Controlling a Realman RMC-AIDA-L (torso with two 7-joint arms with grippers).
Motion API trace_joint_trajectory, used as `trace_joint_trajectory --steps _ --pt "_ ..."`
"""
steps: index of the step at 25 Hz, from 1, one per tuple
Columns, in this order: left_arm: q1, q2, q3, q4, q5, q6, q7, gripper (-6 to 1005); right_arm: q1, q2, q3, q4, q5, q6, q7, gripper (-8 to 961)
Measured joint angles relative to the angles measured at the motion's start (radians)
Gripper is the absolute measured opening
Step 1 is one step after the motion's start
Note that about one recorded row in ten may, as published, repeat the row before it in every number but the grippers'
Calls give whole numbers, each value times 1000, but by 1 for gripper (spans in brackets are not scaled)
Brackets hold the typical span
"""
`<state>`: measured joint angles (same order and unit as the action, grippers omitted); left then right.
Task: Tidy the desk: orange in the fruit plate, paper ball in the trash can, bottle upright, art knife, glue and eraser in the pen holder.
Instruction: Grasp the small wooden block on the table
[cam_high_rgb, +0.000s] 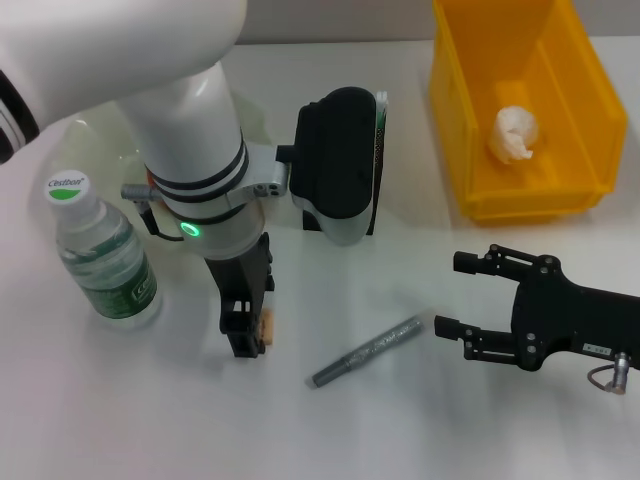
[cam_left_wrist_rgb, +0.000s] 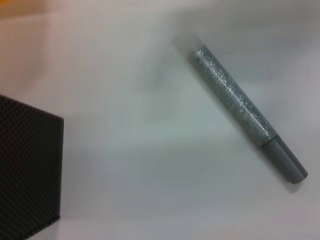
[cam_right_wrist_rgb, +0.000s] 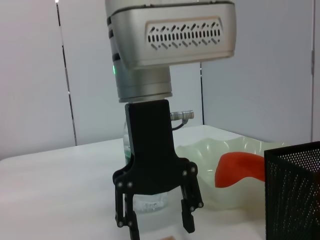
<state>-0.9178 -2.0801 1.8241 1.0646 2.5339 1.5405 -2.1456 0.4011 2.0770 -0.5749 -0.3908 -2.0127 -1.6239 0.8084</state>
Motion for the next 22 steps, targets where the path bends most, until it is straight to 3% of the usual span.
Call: trace_joint_trajectory --steps 9,14,22 --pt "3 0 29 -21 -12 -21 0 697 -1 0 1 3 1 -2 1 732" --pt "6 0 36 -23 -12 -33 -1 547 -1 0 1 3 3 -2 1 731" --pt "7 0 50 -34 -11 -54 -7 542 -2 2 1 3 6 -6 2 730"
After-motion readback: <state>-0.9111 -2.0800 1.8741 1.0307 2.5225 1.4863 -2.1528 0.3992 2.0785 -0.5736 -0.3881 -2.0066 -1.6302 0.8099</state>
